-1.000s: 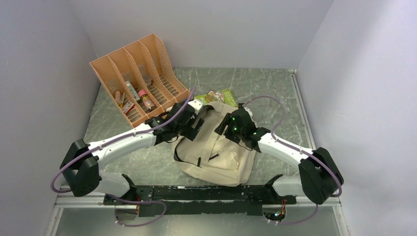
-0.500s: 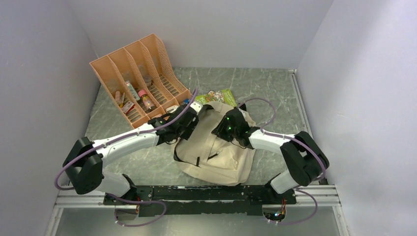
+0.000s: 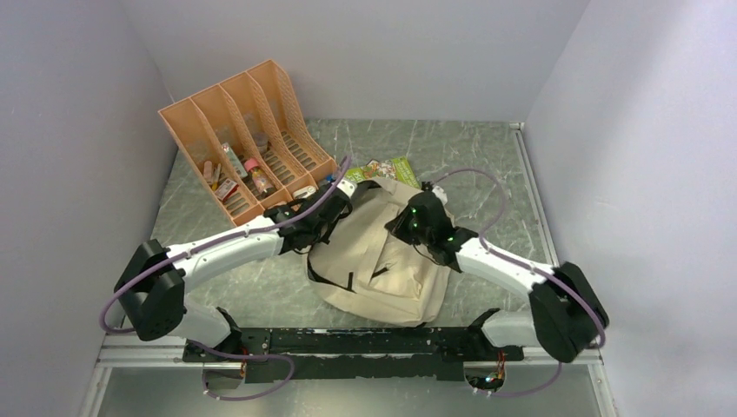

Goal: Pack the student bag
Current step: Adjust the student bag at the center of the board.

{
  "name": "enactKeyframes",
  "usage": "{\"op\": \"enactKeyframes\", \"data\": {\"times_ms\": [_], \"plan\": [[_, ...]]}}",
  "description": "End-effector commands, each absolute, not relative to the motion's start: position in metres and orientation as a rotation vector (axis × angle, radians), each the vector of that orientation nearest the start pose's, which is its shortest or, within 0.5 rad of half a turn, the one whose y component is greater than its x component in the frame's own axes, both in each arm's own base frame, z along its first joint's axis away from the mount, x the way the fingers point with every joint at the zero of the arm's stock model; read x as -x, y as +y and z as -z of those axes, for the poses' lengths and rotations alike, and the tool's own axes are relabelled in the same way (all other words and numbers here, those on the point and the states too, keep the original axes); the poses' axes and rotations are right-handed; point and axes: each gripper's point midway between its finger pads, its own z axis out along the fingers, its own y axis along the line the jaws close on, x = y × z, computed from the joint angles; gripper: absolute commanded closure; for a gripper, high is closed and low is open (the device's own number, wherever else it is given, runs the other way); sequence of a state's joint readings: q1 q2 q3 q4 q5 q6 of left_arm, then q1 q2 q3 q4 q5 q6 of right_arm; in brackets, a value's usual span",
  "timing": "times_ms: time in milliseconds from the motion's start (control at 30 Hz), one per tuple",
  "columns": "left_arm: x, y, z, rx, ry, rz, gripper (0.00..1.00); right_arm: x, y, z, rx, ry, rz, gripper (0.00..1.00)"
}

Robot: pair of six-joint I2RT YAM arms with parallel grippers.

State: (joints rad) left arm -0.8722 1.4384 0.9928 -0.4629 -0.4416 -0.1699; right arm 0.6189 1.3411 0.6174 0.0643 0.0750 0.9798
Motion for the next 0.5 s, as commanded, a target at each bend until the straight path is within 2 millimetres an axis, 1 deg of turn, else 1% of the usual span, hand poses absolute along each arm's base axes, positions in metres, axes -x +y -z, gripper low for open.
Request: {"op": "enactKeyframes", "data": {"times_ms": [0,33,100,167,233,267,333,433,467], "plan": [[-0.279,-0.237,-0.164,-0.58,2.205,0.068,0.95,-0.31,0.193,-0.147,-0.474,2.103,-0.576,1.0],[-0.28,-0.246,-0.181,-0.571,2.18,0.13,0.95,-0.314,0.185,-0.166,-0.476,2.063,-0.536,1.0],[-0.282,-0.262,-0.208,-0.555,2.141,0.233,0.95,-0.317,0.17,-0.197,-0.477,1.997,-0.478,1.0],[-0.283,-0.279,-0.232,-0.541,2.113,0.329,0.95,-0.319,0.155,-0.229,-0.485,1.913,-0.433,1.0],[-0.28,-0.302,-0.251,-0.552,2.095,0.459,0.95,-0.323,0.139,-0.262,-0.482,1.829,-0.373,1.0],[-0.281,-0.312,-0.257,-0.557,2.093,0.505,0.95,-0.325,0.131,-0.279,-0.477,1.79,-0.34,1.0],[-0.282,-0.331,-0.27,-0.562,2.079,0.575,0.95,-0.332,0.117,-0.305,-0.468,1.734,-0.267,1.0],[-0.285,-0.356,-0.278,-0.572,2.067,0.647,0.95,-0.345,0.102,-0.332,-0.454,1.687,-0.19,1.0],[-0.285,-0.364,-0.278,-0.578,2.068,0.665,0.95,-0.351,0.096,-0.339,-0.448,1.675,-0.17,1.0]]}}
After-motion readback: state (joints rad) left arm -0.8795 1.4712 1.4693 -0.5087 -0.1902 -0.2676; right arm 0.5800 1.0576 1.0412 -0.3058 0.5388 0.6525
